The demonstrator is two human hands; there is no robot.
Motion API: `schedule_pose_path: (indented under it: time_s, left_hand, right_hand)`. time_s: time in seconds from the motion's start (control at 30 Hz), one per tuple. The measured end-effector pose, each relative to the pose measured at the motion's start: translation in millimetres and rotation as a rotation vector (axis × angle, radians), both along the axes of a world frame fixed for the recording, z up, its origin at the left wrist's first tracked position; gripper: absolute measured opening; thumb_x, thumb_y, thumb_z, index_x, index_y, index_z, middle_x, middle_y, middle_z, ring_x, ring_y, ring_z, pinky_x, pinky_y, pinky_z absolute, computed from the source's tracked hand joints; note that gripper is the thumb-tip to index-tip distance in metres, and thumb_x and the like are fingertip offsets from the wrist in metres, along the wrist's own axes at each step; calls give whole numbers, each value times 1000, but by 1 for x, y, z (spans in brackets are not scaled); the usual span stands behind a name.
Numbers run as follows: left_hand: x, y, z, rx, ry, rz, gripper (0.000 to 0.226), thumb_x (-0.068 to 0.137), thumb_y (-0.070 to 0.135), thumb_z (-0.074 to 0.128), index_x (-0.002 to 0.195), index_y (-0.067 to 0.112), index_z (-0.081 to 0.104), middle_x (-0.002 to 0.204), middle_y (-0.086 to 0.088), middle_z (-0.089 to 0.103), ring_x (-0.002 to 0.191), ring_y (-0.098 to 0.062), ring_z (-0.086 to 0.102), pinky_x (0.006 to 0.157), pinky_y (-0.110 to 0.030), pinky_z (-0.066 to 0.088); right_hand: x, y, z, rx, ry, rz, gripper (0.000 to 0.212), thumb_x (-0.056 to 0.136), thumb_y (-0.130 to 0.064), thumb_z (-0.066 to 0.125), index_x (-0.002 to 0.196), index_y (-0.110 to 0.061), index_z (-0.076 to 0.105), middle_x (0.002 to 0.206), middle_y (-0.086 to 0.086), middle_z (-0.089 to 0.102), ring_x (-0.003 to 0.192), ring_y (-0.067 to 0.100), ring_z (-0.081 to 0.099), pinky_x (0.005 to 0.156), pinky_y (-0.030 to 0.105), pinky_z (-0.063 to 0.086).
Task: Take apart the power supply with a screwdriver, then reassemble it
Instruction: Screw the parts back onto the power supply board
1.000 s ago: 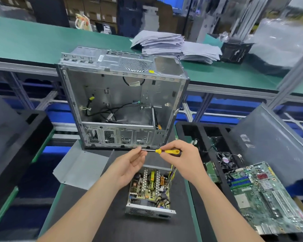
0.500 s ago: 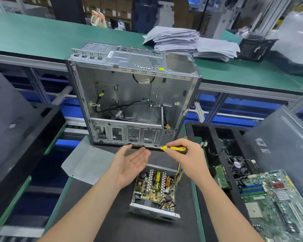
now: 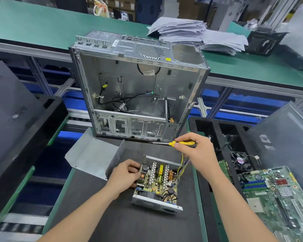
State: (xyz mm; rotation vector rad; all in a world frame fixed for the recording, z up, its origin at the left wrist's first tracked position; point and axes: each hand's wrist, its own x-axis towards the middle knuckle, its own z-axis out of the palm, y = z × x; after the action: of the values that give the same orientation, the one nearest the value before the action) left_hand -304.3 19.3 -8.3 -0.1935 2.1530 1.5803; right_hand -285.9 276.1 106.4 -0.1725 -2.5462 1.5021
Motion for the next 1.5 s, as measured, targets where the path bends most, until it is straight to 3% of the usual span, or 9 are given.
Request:
schedule_pose_path:
  time_s: [0.3, 0.4, 0.5, 0.73, 1.07, 1.2, 1.33, 1.43, 1.5]
  left_hand:
    - [-2, 2, 5, -42, -3, -152, 40, 92, 12, 74, 125, 27, 57, 104, -3, 69, 75, -22, 77, 66, -31, 64]
    - [-18, 3, 15, -159, 258, -336, 55, 87, 20, 75, 133, 42, 54, 119, 5, 61, 96, -14, 70, 82, -29, 59]
    - [-33, 13, 32, -248, 527, -502, 44, 89, 40, 73, 131, 39, 63, 124, 19, 63, 114, 1, 58, 102, -25, 48]
    - [-54, 44, 53, -542, 726, -798, 27, 101, 48, 60, 102, 25, 73, 92, 12, 67, 89, -14, 64, 82, -38, 55]
    - [-39, 51, 58, -667, 557, -805, 21, 103, 28, 53, 118, 17, 60, 88, -3, 61, 83, -29, 61, 80, -48, 58]
    - [-32, 60, 62, -685, 387, -834, 23, 95, 20, 53, 116, 11, 56, 90, -8, 63, 79, -29, 66, 62, -39, 54]
    - [-49, 61, 65, -524, 75, -793, 38, 88, 44, 67, 109, 12, 64, 90, -1, 75, 70, -22, 77, 52, -29, 57]
    - [-63, 70, 52, -324, -35, -610, 62, 85, 71, 60, 97, 11, 64, 96, -2, 74, 76, -22, 74, 69, -32, 61]
    - [-71, 84, 39, -155, -98, -547, 56, 93, 68, 52, 98, 13, 63, 103, -2, 70, 90, -23, 66, 90, -35, 53]
  right_hand:
    - [1, -5, 1, 29, -19, 17, 10, 84, -25, 86, 85, -33, 80, 85, -12, 75, 73, 13, 67, 71, 39, 58]
    - [1, -4, 3, 28, -22, 17, 10, 85, -26, 86, 86, -34, 80, 86, -11, 76, 75, 16, 68, 70, 43, 60]
    - [2, 1, 5, 21, -1, -4, 8, 85, -26, 85, 87, -32, 80, 86, -8, 77, 73, 18, 70, 68, 45, 60]
    - [5, 17, 13, -79, 47, -64, 9, 86, -22, 86, 88, -30, 81, 85, -5, 78, 70, 10, 71, 61, 25, 55]
    - [11, 33, 18, -120, 80, -88, 6, 86, -19, 84, 88, -24, 80, 76, 4, 75, 59, 14, 63, 58, 29, 55]
    - [11, 35, 19, -125, 93, -94, 8, 86, -19, 84, 87, -27, 81, 77, 0, 76, 59, 10, 64, 58, 23, 54]
    - [13, 38, 19, -146, 111, -109, 10, 87, -18, 84, 87, -27, 80, 74, -1, 74, 59, 12, 62, 58, 24, 54]
    - [17, 42, 19, -177, 120, -121, 11, 87, -16, 83, 87, -26, 81, 74, 2, 73, 60, 15, 61, 58, 26, 53]
    - [21, 46, 19, -193, 126, -129, 10, 86, -17, 84, 87, -26, 81, 75, 3, 74, 60, 15, 62, 59, 25, 54]
